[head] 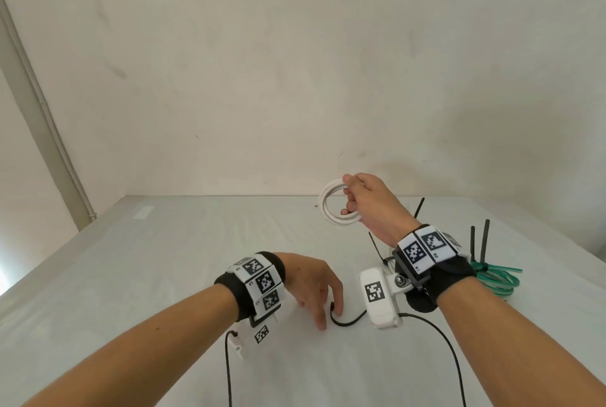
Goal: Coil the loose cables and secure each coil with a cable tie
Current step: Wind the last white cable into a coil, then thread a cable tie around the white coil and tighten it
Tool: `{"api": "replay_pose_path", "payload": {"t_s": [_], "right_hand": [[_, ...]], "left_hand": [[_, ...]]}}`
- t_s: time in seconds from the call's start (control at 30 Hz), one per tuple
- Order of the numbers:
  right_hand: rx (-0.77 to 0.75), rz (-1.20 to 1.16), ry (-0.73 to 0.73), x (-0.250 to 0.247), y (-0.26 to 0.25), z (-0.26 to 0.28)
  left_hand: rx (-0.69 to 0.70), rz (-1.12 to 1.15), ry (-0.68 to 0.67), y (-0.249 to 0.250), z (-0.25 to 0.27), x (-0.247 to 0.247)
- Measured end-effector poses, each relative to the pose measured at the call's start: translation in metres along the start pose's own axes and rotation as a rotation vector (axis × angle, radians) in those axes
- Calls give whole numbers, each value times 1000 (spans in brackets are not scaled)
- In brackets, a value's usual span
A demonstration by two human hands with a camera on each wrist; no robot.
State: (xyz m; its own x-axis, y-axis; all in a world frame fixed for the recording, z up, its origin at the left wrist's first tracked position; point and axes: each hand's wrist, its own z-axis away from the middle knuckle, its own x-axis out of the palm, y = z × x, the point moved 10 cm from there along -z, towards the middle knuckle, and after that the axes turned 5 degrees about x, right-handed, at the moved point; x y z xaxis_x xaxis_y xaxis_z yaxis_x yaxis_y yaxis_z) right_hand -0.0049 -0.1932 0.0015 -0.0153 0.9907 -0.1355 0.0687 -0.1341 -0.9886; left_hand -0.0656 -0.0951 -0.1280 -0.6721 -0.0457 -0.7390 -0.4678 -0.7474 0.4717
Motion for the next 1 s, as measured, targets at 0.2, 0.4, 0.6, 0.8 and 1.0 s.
{"api": "replay_pose_path", "payload": {"t_s": [0.2,0.4,0.6,0.8,1.0], "right_hand": [[9,-28,13,-8,4,4],[30,-95,18,-16,10,6],[29,-248,7,-14,13,7],[-52,140,220,-18,13,2],[-31,129,208,-2,16,0]], "left_hand": [[20,-99,172,3,-16,-11],[21,47,408,-24,-10,-49],[113,1061,818,-65,39,-97],[272,1156,914,-49,72,-124],[393,920,852,-9,82,-127]]}}
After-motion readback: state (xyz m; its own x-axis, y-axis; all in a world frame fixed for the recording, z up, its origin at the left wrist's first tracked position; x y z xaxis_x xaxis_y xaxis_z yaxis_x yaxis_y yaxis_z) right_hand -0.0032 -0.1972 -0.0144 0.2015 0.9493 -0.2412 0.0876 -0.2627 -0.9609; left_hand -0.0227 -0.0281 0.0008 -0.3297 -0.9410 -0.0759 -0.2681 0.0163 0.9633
